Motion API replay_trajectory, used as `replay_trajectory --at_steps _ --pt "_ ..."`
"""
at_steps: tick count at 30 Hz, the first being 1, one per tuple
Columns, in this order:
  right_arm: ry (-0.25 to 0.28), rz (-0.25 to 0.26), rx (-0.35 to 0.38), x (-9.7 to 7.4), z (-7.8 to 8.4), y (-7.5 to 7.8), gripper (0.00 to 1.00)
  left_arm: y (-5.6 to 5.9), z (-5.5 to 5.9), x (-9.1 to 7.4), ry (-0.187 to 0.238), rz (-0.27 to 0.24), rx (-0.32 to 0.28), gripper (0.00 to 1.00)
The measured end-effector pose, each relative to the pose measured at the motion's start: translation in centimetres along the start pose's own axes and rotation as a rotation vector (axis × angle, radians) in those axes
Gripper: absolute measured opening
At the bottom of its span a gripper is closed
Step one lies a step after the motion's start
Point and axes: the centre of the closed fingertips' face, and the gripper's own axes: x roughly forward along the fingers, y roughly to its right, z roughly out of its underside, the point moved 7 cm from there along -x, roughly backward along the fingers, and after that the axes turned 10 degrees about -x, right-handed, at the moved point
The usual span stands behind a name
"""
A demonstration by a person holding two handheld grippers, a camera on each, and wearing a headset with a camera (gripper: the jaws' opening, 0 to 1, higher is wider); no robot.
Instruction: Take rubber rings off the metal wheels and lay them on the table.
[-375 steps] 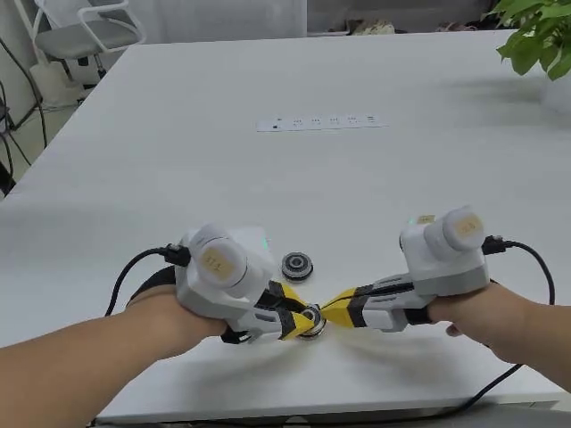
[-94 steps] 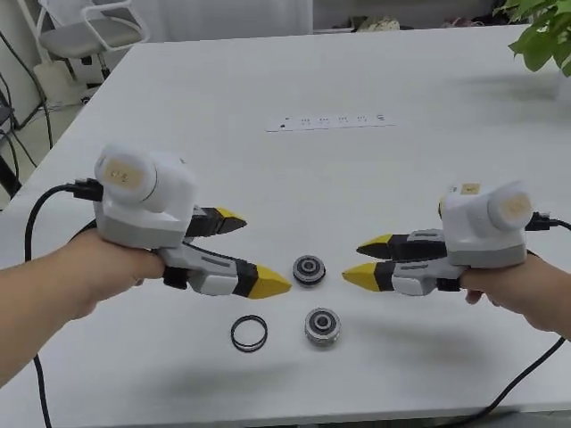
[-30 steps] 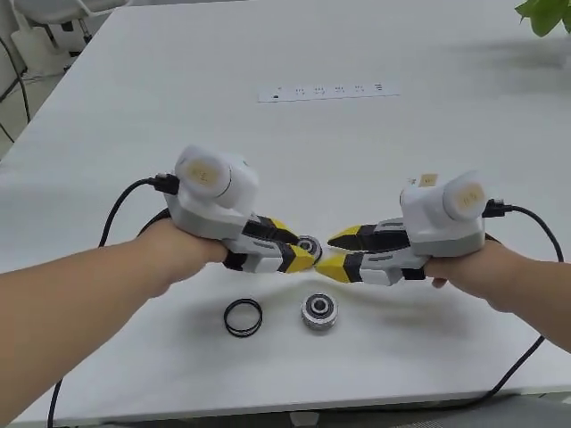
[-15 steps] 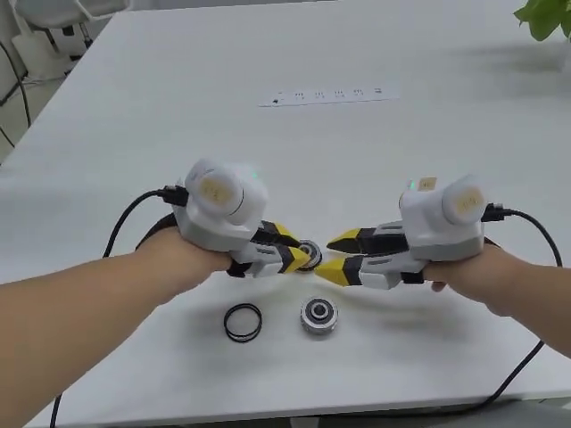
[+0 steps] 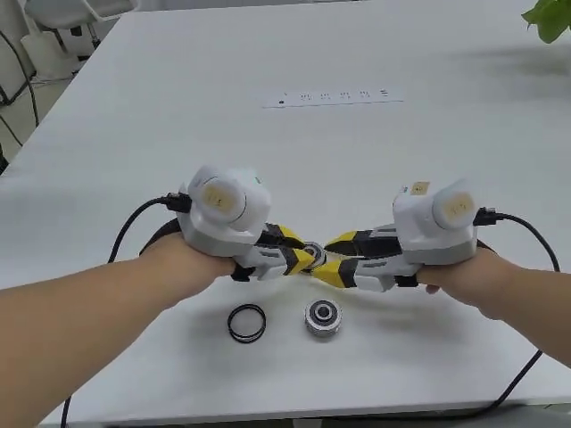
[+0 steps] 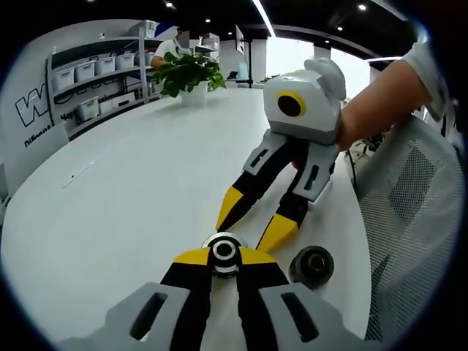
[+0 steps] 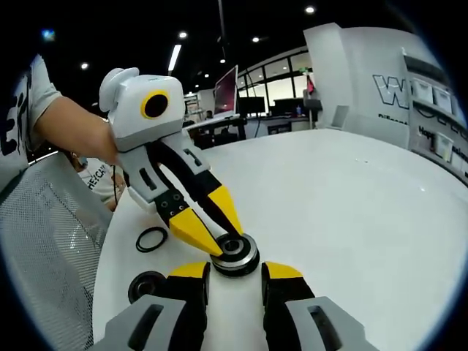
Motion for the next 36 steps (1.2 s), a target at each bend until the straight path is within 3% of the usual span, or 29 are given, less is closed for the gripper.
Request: replay_trajectory --at_steps 24,36 --pt "-0.012 0.016 -0.052 -0.03 -0.19 -0.17 0.2 -0.06 0.14 0.16 0.01 -0.009 -0.011 0.07" --pt "-0.025 0.021 -0.037 -0.41 -0.15 -0.17 0.14 -0.33 0.26 0.19 0.011 -0.016 -0.017 0.07"
